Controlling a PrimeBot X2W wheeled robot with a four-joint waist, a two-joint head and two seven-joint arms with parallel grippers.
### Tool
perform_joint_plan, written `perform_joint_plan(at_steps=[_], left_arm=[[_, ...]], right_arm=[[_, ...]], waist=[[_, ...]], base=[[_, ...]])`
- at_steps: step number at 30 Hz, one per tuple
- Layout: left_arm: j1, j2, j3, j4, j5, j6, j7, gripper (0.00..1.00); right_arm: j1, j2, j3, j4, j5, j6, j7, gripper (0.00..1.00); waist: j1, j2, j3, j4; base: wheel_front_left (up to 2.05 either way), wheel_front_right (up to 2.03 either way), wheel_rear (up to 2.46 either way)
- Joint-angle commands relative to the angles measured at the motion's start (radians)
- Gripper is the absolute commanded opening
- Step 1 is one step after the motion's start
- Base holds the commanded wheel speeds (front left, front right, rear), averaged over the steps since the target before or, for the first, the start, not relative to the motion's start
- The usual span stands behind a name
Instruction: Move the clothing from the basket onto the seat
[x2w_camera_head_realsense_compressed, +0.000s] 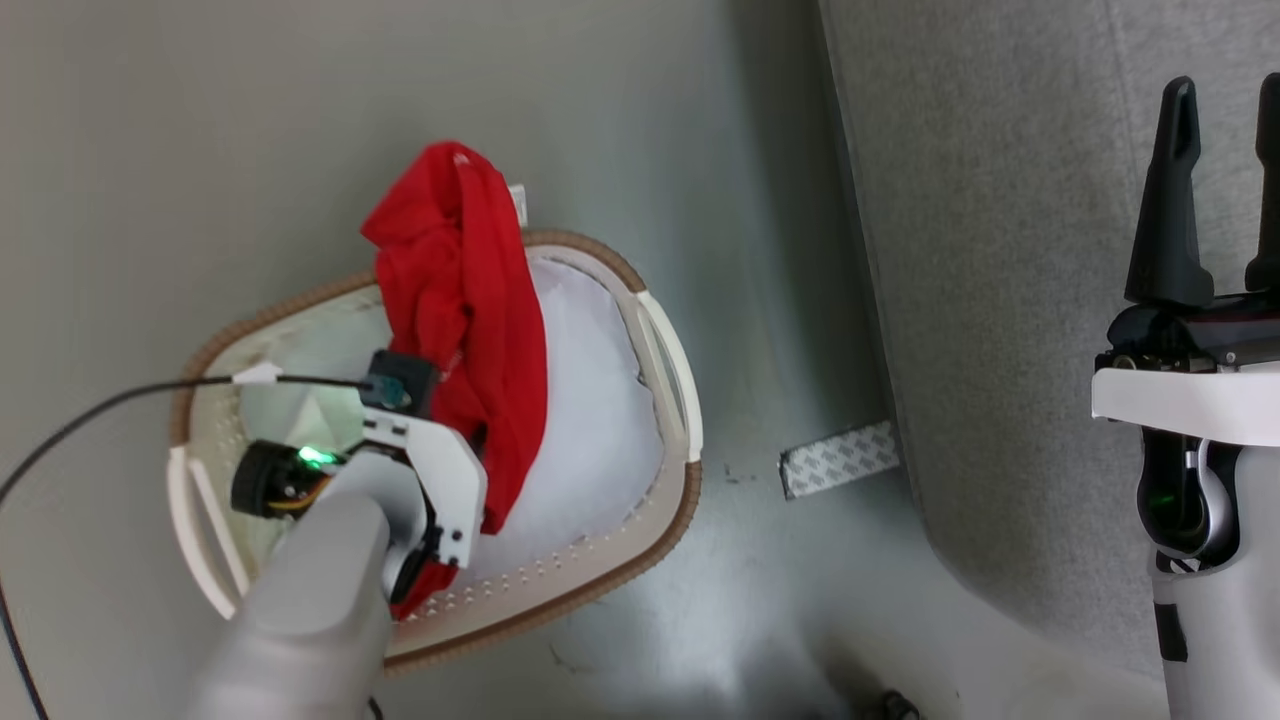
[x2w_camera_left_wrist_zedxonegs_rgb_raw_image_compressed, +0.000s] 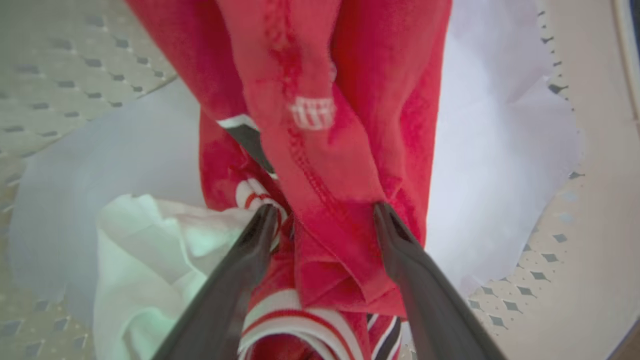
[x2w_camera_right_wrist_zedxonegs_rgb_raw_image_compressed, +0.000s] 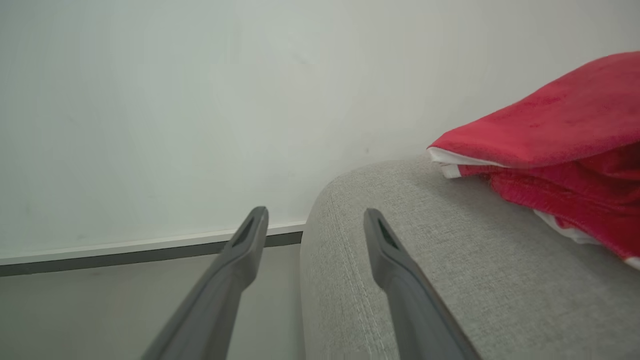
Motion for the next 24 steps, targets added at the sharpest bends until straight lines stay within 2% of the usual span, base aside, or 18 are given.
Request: perform_joint_plan(at_steps=[1,8,13,14,15,20,24], left_arm=[[-0.020,0.008,-0.004,0.013,0.014,0.005,-0.006,1.00],[-0.079,0.015,-0.015,0.085,0.017,0.010,-0.025,1.00],[-0.105,-0.006,-0.039,0.121,0.024,-0.014,-0.057,1.00],[-0.109,-0.011,-0.047,0.127,0.027,-0.022,-0.064,0.48],[-0.111,-0.015,-0.054,0.133,0.031,-0.026,-0.072,0.00],[-0.097,-0.041,-0.073,0.168,0.005,-0.051,-0.098,0.00],[-0.070,-0.058,-0.064,0.163,-0.033,-0.069,-0.156,0.00]], right_arm=[[-0.007,0.000,0.004,-0.008,0.008,-0.002,-0.002,1.00],[0.001,0.000,0.013,-0.020,0.024,-0.002,-0.002,1.00],[0.002,0.000,0.005,-0.024,0.022,-0.002,-0.002,1.00],[0.001,0.000,0.004,-0.023,0.020,-0.002,-0.002,1.00],[0.000,0.000,0.002,-0.020,0.018,-0.002,-0.002,1.00],[-0.003,-0.001,-0.009,-0.001,0.018,-0.002,-0.002,1.00],[0.024,-0.001,-0.021,0.019,0.006,-0.002,-0.002,1.00]], waist=[[-0.0003,0.0000,0.041,-0.018],[-0.0003,0.0000,0.089,-0.021],[-0.0003,0.0000,0.102,-0.014],[-0.0003,0.0000,0.102,-0.012],[-0.0003,0.0000,0.101,-0.010],[-0.0003,0.0000,0.072,0.003],[-0.0003,0.0000,0.007,0.035]], base=[[0.00,0.00,0.00],[0.00,0.00,0.00],[0.00,0.00,0.00],[0.00,0.00,0.00],[0.00,0.00,0.00],[0.00,0.00,0.00],[0.00,0.00,0.00]])
